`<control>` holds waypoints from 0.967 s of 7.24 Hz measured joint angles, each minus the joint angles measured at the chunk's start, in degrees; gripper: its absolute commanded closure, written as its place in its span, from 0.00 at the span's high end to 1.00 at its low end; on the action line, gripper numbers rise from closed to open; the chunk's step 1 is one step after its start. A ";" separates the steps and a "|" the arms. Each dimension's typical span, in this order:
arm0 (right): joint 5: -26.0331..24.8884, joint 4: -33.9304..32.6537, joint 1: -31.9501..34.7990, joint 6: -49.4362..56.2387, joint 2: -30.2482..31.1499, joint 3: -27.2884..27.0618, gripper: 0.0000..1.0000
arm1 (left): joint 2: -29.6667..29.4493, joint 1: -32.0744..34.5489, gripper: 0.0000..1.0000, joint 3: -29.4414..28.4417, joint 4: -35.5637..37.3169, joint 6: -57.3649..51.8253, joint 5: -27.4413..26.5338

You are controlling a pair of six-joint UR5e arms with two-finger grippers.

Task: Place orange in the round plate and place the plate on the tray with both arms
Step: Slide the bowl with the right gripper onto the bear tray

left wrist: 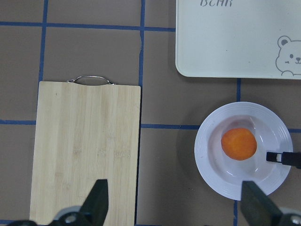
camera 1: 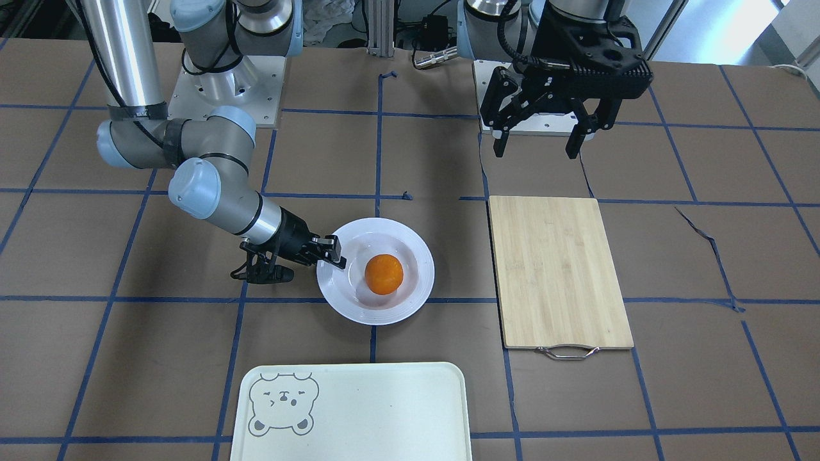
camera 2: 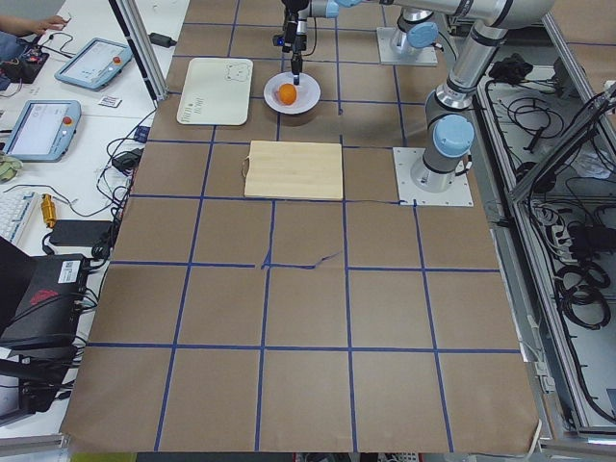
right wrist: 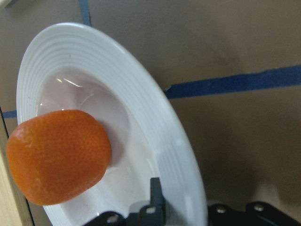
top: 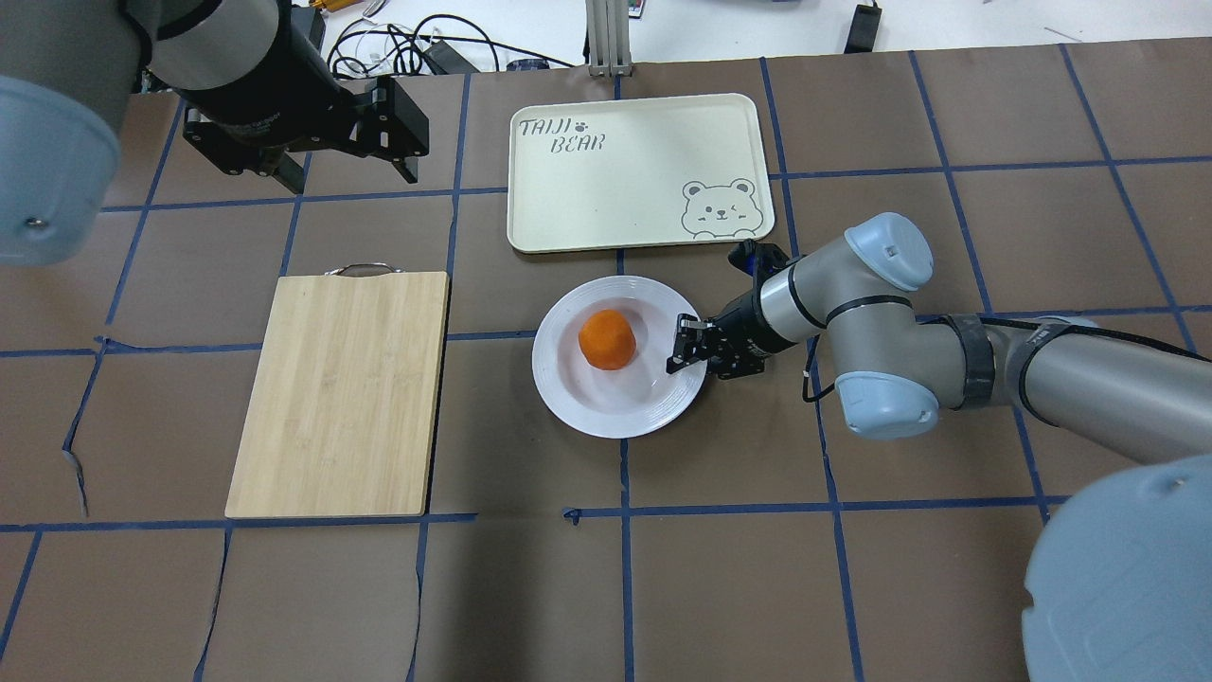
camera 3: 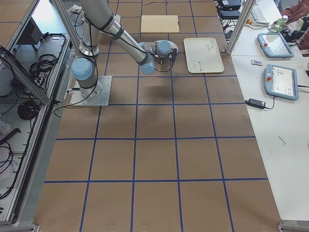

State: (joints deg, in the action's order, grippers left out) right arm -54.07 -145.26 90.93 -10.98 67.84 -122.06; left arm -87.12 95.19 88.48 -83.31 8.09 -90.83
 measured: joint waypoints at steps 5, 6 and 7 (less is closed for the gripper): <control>0.88 0.88 -1.31 -5.16 2.03 5.03 0.01 | 0.10 0.00 1.00 0.02 -0.01 0.00 0.01; 1.14 0.95 -1.41 -6.61 0.04 9.26 0.02 | 0.10 0.00 1.00 0.02 -0.01 0.00 -0.04; 1.20 1.01 -1.43 -8.67 -3.62 14.92 0.02 | 0.16 0.00 1.00 0.03 -0.01 0.00 -0.12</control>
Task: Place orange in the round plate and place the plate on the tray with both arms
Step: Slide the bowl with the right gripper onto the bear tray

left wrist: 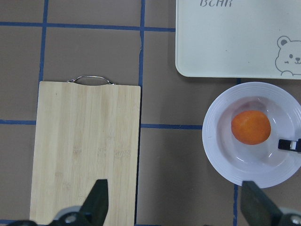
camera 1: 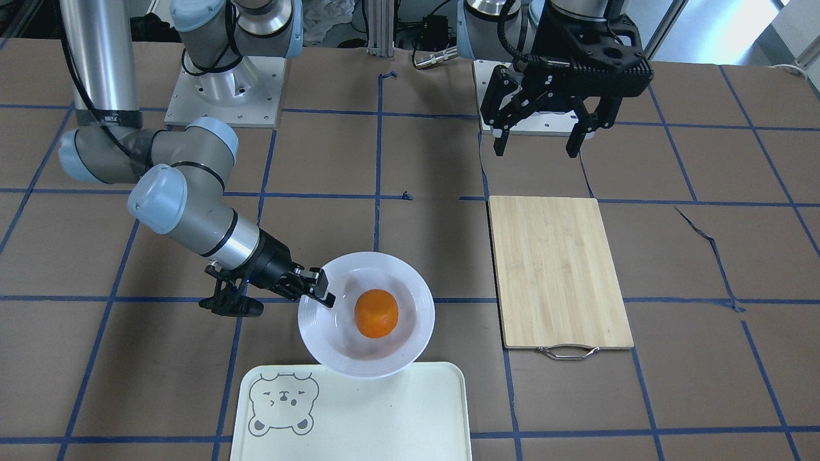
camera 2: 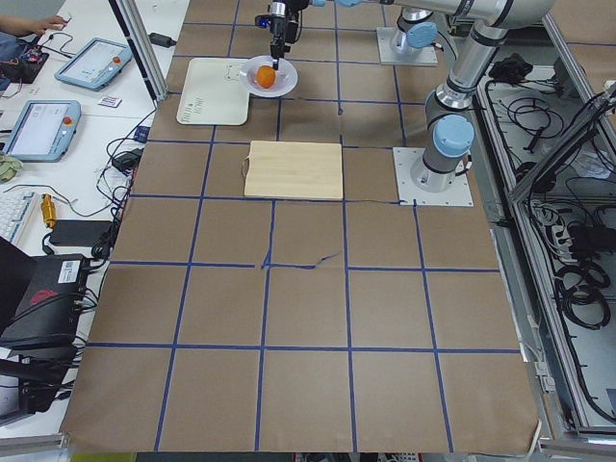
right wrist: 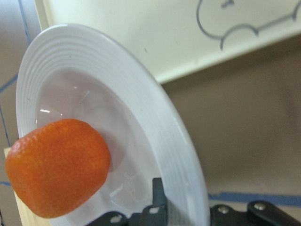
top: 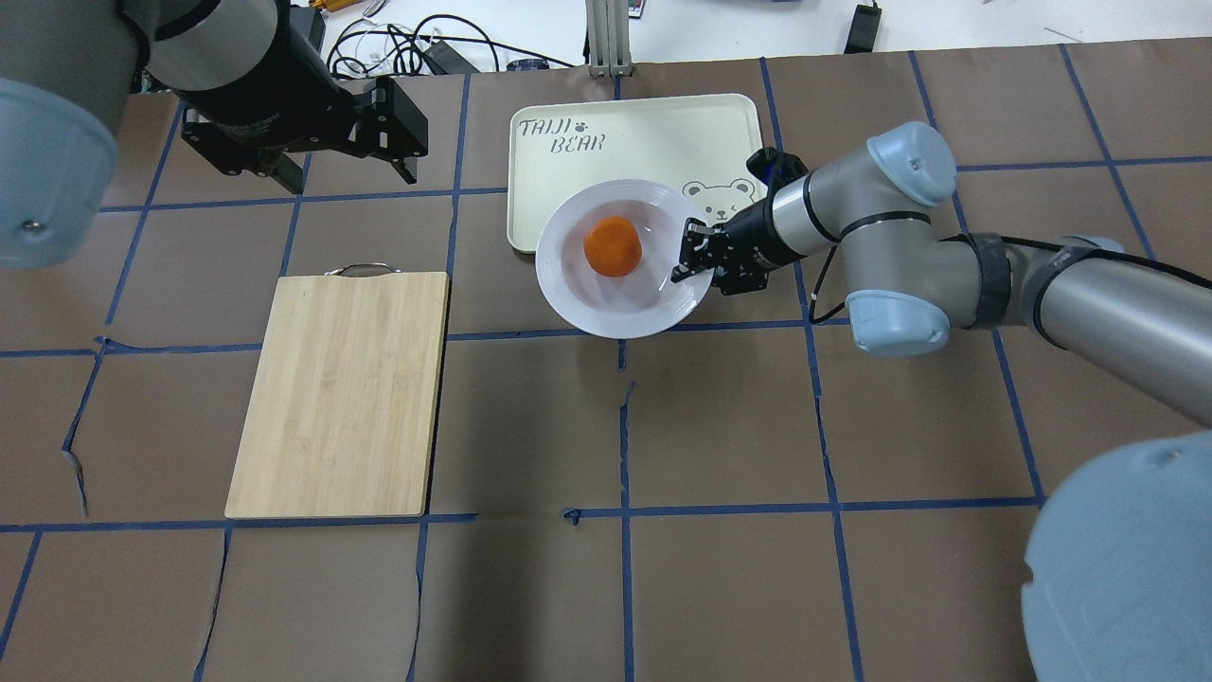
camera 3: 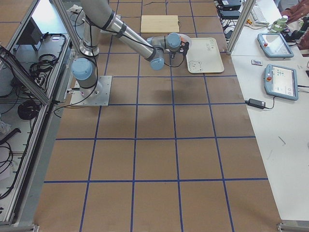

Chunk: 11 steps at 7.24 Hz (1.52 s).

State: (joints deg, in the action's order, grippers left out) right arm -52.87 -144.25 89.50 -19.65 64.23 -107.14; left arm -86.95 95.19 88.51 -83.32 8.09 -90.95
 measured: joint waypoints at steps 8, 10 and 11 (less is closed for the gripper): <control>-6.59 13.56 -0.03 -7.93 -18.87 29.88 1.00 | 0.36 0.00 1.00 0.16 -0.13 0.00 -0.10; -9.28 13.51 -0.70 -8.35 -18.25 30.34 1.00 | 0.38 0.00 1.00 0.17 -0.11 0.00 -0.10; -10.99 13.48 -1.50 -7.47 -17.33 30.39 1.00 | 0.38 0.00 1.00 0.17 -0.10 0.00 -0.10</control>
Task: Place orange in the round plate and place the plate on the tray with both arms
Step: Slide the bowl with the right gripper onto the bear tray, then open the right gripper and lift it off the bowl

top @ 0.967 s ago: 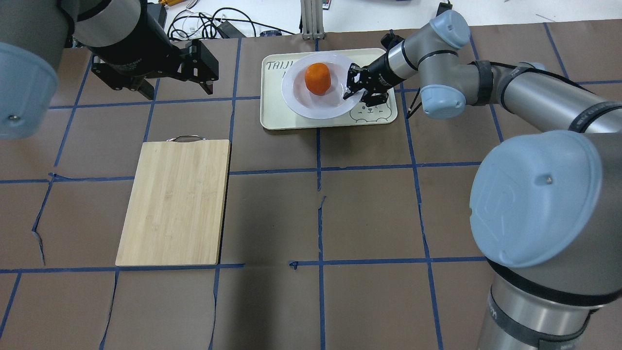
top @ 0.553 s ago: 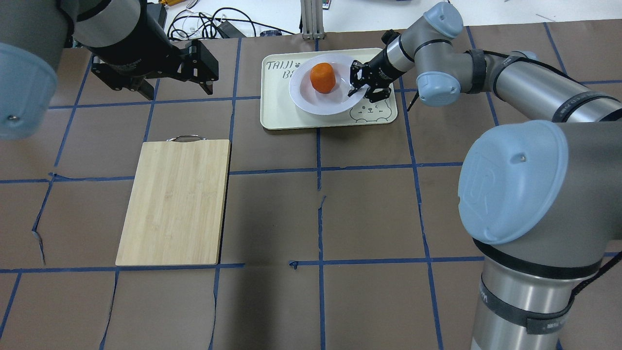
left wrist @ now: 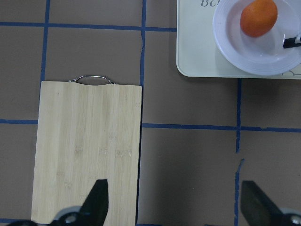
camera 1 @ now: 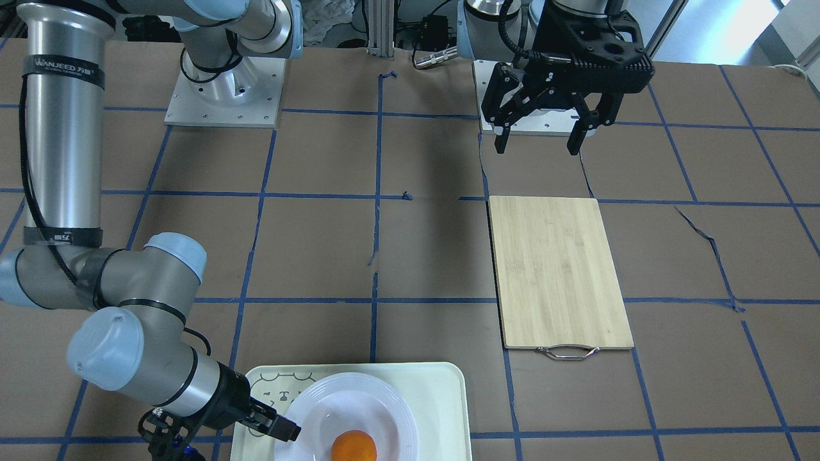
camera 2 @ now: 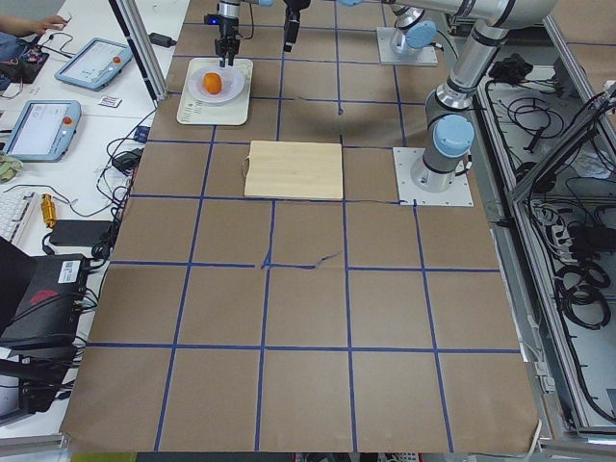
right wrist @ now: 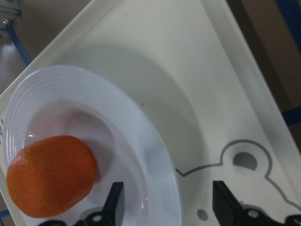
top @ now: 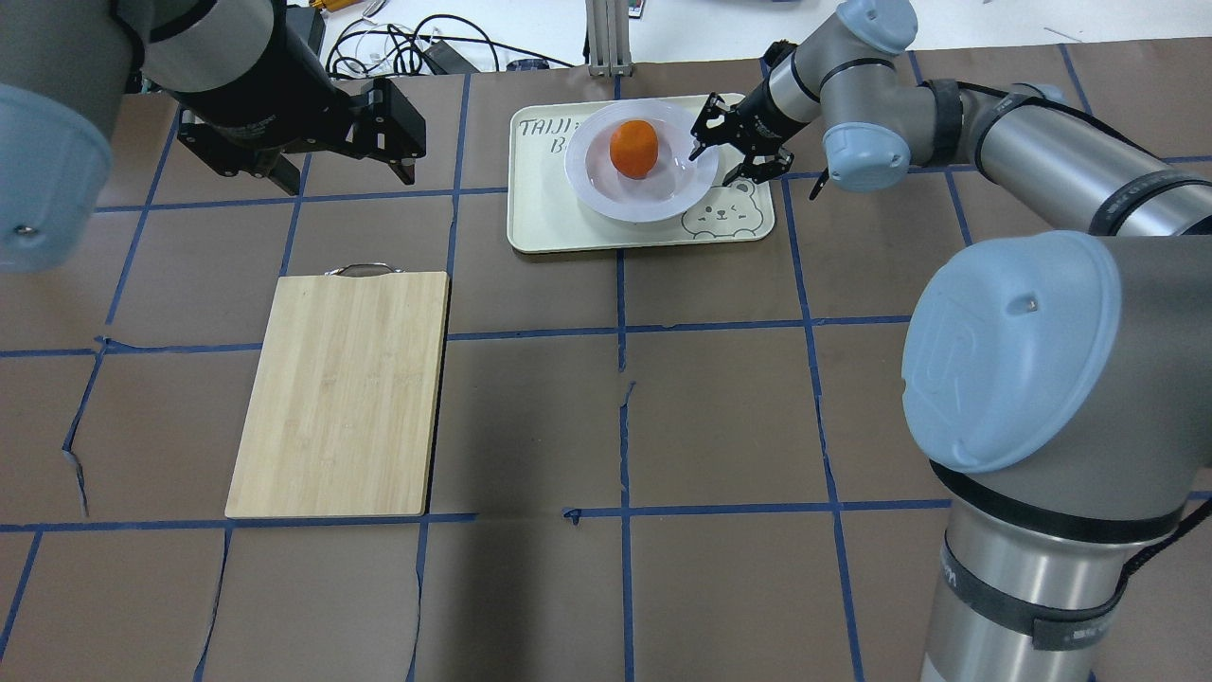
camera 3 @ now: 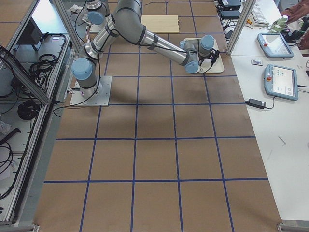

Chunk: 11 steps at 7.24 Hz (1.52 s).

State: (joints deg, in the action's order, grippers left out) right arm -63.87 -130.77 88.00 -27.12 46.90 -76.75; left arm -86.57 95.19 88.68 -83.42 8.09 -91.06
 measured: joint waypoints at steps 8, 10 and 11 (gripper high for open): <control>-18.23 33.77 -2.44 28.61 22.99 -1.13 1.00 | 0.00 -0.03 1.00 0.00 -0.01 0.00 0.00; -19.94 42.55 -2.03 31.52 29.19 -1.16 1.00 | 0.00 0.00 1.00 0.00 -0.03 0.00 0.00; -21.84 44.96 -1.17 31.72 31.55 -1.07 1.00 | 0.00 0.00 1.00 0.00 -0.06 0.00 0.00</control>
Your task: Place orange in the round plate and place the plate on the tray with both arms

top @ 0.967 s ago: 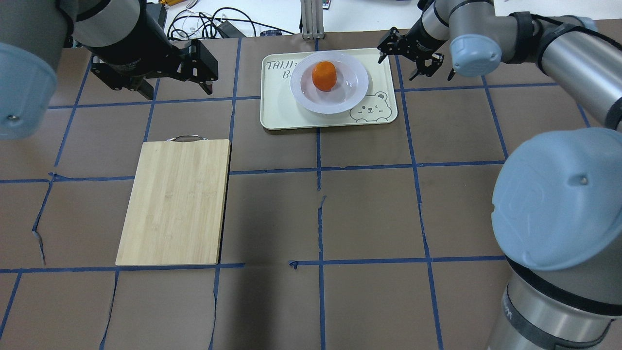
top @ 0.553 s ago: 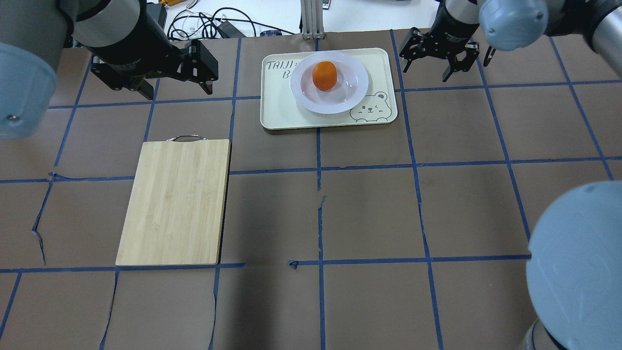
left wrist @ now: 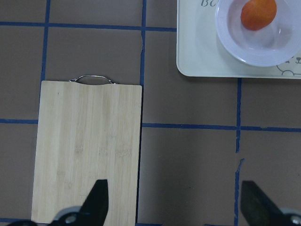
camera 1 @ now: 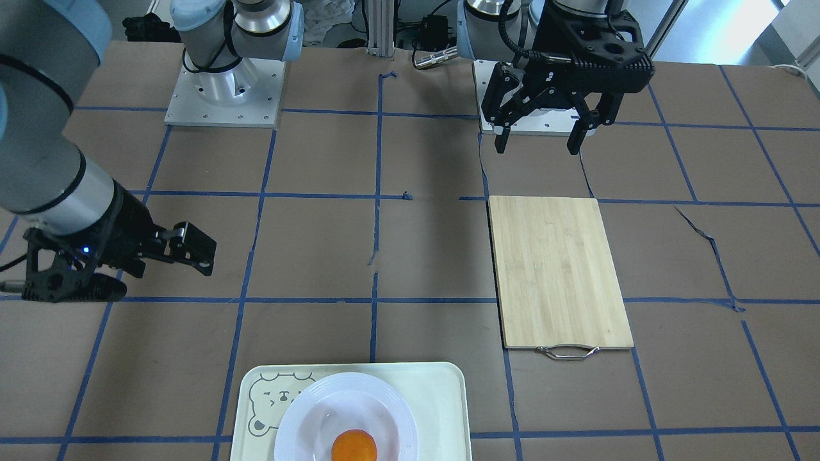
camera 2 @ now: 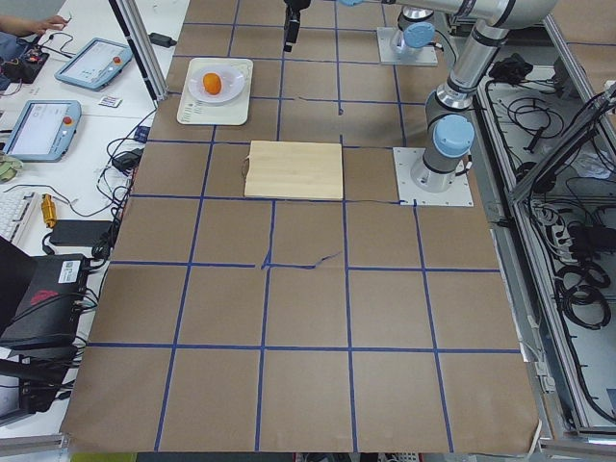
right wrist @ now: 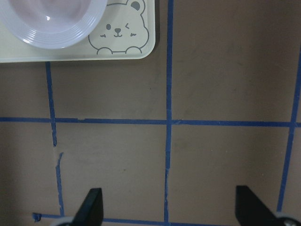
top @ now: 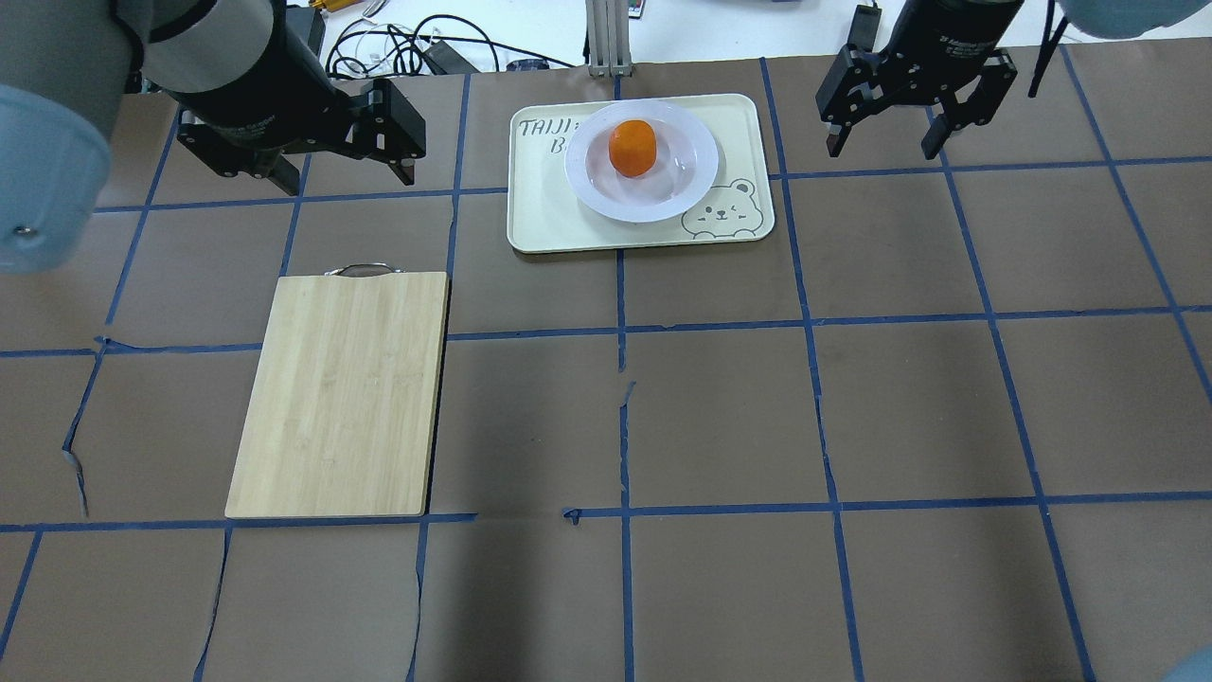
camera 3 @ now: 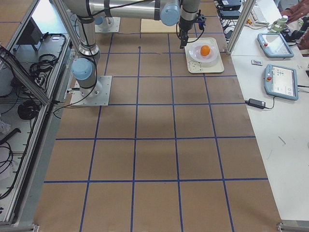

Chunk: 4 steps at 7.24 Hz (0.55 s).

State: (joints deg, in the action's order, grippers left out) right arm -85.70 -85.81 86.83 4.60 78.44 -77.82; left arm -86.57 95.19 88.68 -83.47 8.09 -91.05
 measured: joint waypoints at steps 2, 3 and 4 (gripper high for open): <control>-1.52 2.33 1.67 0.26 2.54 -0.08 1.00 | 0.00 0.00 1.00 0.00 -0.02 0.00 0.00; -1.76 2.55 2.23 0.40 2.99 -0.44 1.00 | 0.00 0.00 1.00 0.00 -0.02 0.00 0.00; -2.61 2.39 2.68 0.44 3.36 -1.43 1.00 | 0.00 0.00 1.00 0.00 -0.03 0.00 0.00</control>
State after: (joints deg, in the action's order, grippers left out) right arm -88.31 -83.41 89.51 5.04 81.81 -79.25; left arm -86.57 95.19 88.68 -83.50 8.09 -91.06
